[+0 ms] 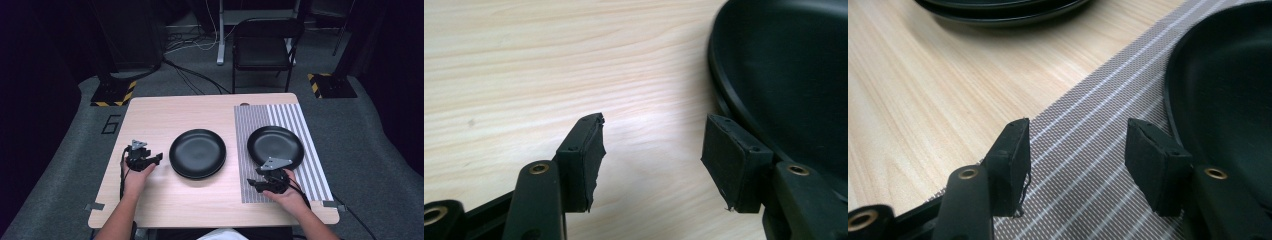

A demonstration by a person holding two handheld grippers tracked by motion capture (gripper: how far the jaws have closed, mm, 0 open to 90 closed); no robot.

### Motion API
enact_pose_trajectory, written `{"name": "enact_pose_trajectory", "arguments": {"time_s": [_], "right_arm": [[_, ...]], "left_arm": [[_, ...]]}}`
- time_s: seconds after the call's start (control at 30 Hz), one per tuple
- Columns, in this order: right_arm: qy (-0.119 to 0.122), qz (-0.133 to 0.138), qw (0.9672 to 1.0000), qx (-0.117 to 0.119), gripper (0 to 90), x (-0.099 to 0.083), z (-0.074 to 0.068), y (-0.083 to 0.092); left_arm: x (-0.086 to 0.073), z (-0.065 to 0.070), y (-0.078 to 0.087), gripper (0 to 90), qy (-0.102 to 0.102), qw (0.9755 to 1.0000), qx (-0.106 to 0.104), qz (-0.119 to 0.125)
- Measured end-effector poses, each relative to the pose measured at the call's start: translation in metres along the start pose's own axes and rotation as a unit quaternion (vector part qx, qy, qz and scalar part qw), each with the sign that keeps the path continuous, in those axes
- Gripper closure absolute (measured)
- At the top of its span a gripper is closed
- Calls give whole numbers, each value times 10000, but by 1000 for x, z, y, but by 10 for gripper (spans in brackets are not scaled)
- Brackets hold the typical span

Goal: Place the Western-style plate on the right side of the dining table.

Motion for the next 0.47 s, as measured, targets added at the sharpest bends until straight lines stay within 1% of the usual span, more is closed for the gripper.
{"name": "enact_pose_trajectory", "arguments": {"time_s": [0.07,0.17,0.23,0.27,0.37,0.47], "right_arm": [[93,-32,9999,41,435,1,-2,-4],[79,-98,9998,170,431,2,-4,-11],[83,-121,9996,221,430,2,-5,-15],[74,-150,9995,251,429,1,-5,-16],[181,-159,9992,324,427,0,-9,-22],[242,-193,9988,374,425,-1,-11,-25]], "left_arm": [[-4,-6,0,414,57,10000,45,-13],[-9,-12,-1,410,118,9999,77,-48],[-12,-15,-1,406,118,9998,99,-115],[-12,-16,-2,406,97,9998,143,-118],[-13,-17,-3,401,86,9997,137,-166],[-13,-16,-6,401,69,9998,135,-152]]}}
Point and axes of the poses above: each handheld gripper's, and its own axes: y roughly backward along the jaws, x roughly out of its top, z roughly to its right, the point moved 8 cm from there along -y, roughly forward along the jaws, and after that the axes turned 12 degrees about -y, right-handed, at the moved point
